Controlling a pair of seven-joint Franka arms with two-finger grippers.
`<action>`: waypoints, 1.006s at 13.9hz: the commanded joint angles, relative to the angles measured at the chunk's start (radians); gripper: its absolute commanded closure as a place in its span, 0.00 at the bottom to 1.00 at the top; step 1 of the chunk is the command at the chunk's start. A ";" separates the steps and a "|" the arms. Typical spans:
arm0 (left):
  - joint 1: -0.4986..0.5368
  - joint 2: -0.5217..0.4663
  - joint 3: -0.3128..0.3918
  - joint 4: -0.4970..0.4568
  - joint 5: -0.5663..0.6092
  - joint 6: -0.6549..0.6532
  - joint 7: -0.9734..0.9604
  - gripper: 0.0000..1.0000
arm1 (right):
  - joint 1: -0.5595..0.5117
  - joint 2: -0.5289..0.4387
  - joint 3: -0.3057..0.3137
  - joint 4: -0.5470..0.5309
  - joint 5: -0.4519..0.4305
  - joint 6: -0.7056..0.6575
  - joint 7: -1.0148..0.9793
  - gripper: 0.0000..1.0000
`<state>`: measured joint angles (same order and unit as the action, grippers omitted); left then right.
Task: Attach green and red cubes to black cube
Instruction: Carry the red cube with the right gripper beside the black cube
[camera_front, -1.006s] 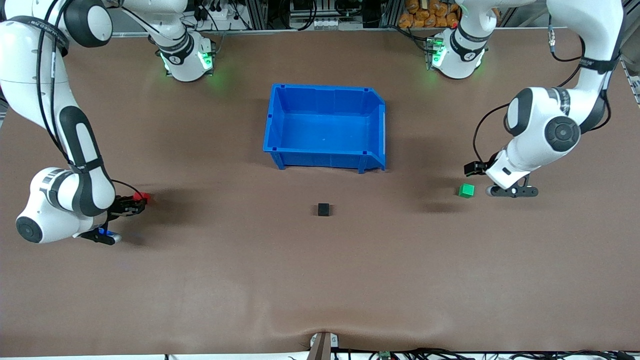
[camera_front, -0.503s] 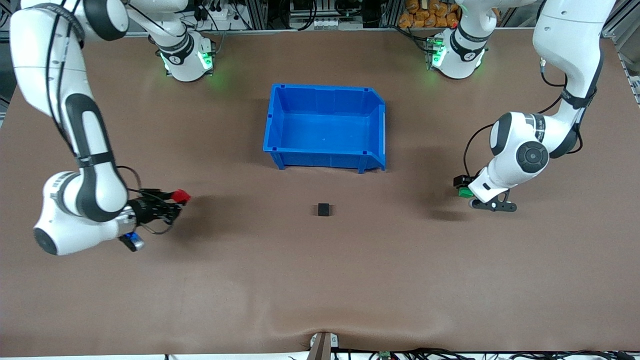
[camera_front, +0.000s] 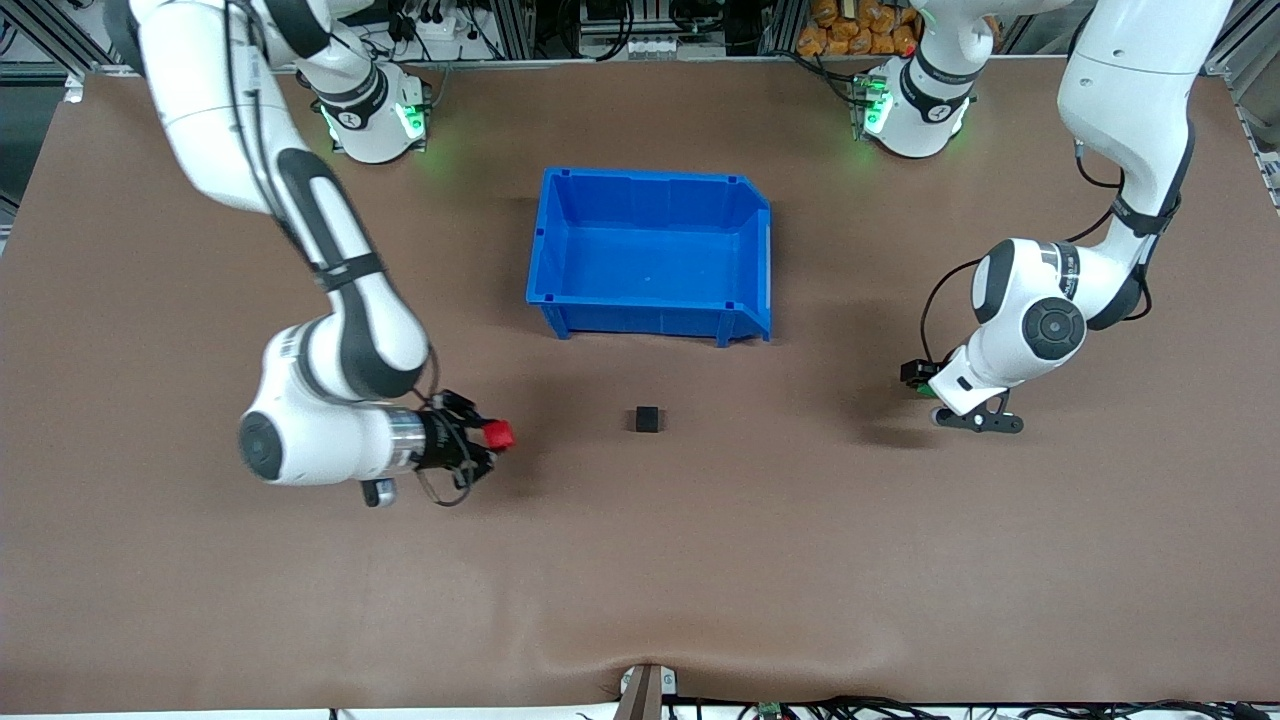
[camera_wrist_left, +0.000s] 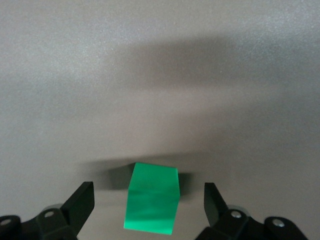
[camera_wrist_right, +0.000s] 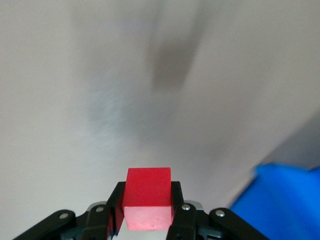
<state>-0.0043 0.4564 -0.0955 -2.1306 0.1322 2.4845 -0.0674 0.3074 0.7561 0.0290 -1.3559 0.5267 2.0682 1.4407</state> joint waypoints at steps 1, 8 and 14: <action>-0.006 0.011 0.000 0.018 0.021 0.008 -0.009 0.65 | 0.073 0.037 -0.011 -0.002 0.027 0.134 0.159 1.00; -0.005 0.005 -0.004 0.037 0.007 0.004 -0.133 1.00 | 0.171 0.061 -0.011 -0.086 0.030 0.251 0.201 1.00; -0.009 0.004 -0.081 0.130 0.004 -0.041 -0.484 1.00 | 0.242 0.109 -0.011 -0.106 0.061 0.375 0.219 1.00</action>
<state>-0.0088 0.4625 -0.1545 -2.0381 0.1322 2.4725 -0.4412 0.5275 0.8479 0.0284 -1.4609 0.5598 2.4045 1.6485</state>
